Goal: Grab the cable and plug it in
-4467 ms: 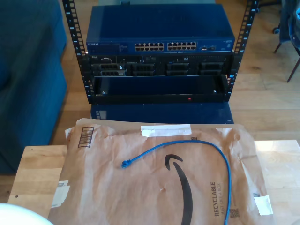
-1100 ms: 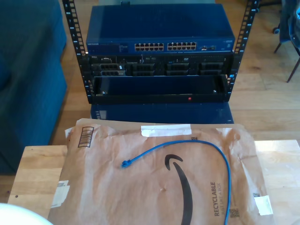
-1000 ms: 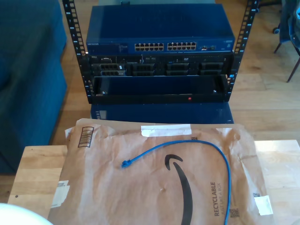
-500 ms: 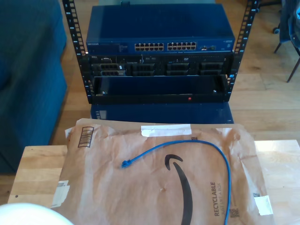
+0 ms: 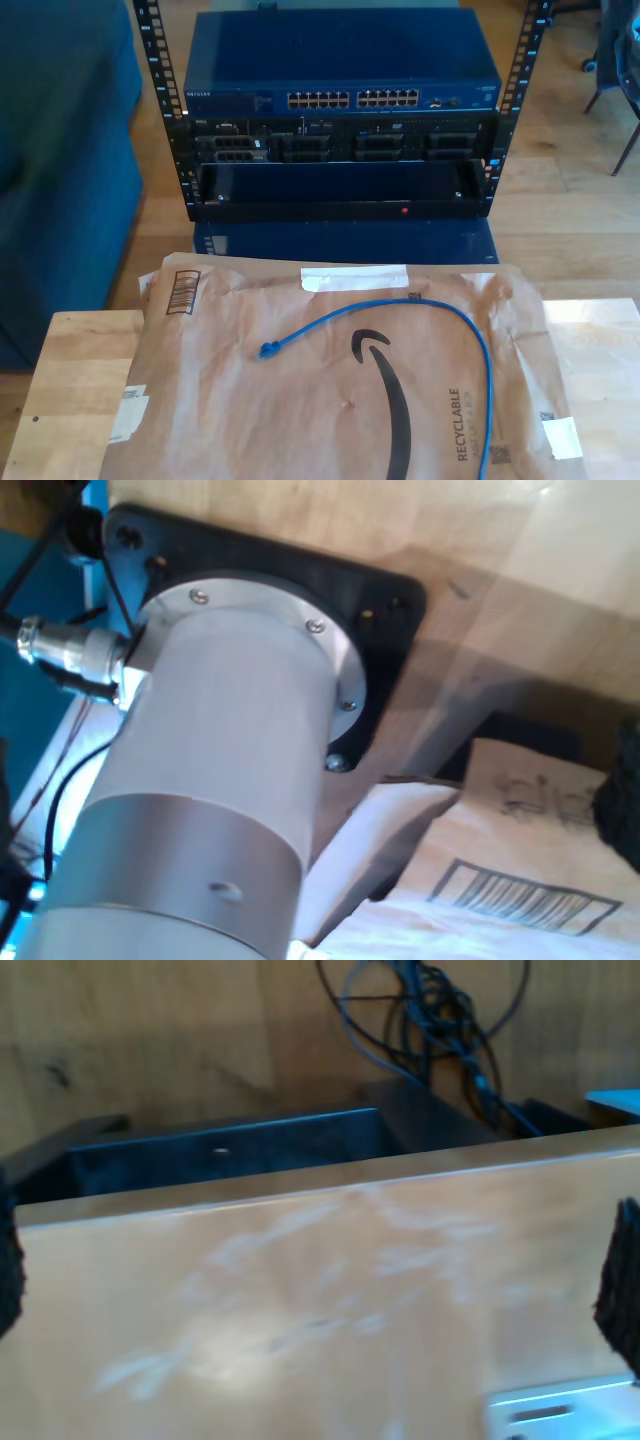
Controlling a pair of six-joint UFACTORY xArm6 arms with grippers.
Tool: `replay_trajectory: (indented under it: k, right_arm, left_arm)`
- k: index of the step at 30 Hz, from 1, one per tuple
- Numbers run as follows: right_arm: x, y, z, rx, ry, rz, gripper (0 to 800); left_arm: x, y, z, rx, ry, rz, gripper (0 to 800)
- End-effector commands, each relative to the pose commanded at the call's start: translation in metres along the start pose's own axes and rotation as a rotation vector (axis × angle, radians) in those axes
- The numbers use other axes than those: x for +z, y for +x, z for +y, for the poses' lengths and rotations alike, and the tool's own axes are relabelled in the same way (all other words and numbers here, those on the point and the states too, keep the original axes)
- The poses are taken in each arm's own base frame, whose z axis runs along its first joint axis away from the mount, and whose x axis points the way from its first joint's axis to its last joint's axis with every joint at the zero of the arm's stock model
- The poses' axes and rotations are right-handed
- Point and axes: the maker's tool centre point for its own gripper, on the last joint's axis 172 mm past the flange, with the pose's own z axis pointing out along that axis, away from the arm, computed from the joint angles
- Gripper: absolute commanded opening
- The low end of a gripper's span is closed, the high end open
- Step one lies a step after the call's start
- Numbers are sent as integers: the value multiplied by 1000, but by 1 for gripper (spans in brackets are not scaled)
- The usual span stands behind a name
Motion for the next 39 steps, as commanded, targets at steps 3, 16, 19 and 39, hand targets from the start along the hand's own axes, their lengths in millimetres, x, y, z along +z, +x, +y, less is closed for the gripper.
replay_trajectory:
  k: [3, 16, 19, 39]
  right_arm:
    - [-9, -20, -32, 7, 13, 1, 772]
    - [-37, -158, -98, -160, 0, -23, 797]
    - [-50, -189, -114, -212, 25, -55, 797]
    - [-100, -454, -140, -527, -5, -169, 797]
  left_arm:
    - [-6, -12, 27, 4, 44, 44, 800]
    - [-10, -128, 161, 142, 130, 278, 800]
    - [-2, -142, 175, 142, 127, 302, 800]
    - [5, -152, 179, 114, 112, 274, 800]
